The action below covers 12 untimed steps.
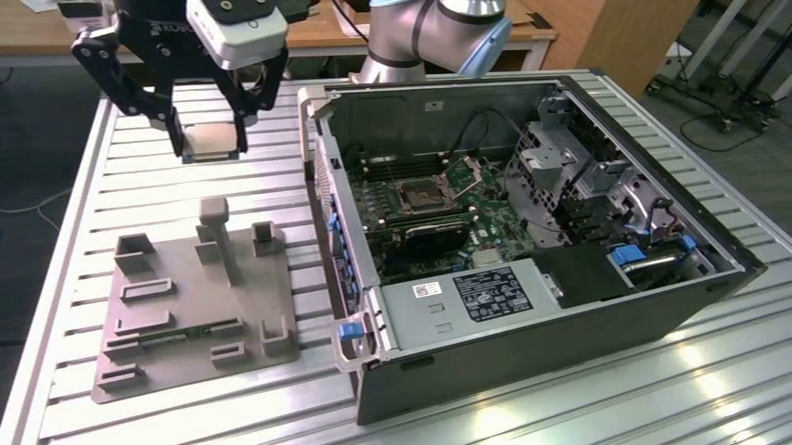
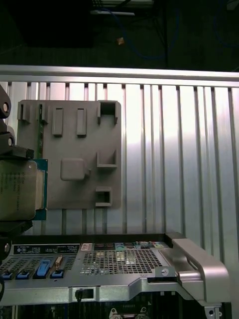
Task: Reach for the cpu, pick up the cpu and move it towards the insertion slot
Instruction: 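Pick up the cpu and move it towards the insertion slot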
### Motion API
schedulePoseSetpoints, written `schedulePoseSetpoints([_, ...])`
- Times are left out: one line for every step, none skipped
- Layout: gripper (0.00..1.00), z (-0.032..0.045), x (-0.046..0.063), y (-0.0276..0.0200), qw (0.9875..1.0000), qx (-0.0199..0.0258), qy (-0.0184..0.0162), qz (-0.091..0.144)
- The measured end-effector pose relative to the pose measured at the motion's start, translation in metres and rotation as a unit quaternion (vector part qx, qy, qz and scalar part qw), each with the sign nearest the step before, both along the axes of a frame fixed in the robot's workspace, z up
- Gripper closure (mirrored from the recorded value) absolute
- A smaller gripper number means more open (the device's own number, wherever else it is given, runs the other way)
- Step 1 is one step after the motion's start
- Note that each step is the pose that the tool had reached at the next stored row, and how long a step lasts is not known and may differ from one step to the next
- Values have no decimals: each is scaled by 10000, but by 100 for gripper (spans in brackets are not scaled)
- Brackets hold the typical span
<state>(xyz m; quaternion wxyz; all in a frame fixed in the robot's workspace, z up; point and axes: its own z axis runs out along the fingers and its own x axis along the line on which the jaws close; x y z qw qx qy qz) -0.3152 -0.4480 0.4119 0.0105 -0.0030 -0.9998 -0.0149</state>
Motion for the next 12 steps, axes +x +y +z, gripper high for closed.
schedulePoseSetpoints([45,0,6,0,10000,0,0,0])
schedulePoseSetpoints([45,0,11,0,10000,0,-1,0])
schedulePoseSetpoints([45,0,17,0,10000,0,0,0])
schedulePoseSetpoints([45,0,22,0,10000,0,0,0])
schedulePoseSetpoints([45,0,27,0,10000,0,0,0])
schedulePoseSetpoints([45,0,33,1,10000,0,0,0])
schedulePoseSetpoints([45,-1,39,1,10000,0,0,0])
schedulePoseSetpoints([45,0,44,1,10000,0,0,0])
schedulePoseSetpoints([45,0,50,1,10000,0,0,0])
schedulePoseSetpoints([45,0,56,1,10000,0,0,0])
schedulePoseSetpoints([45,0,61,1,10000,0,0,0])
schedulePoseSetpoints([45,0,66,1,10000,0,0,0])
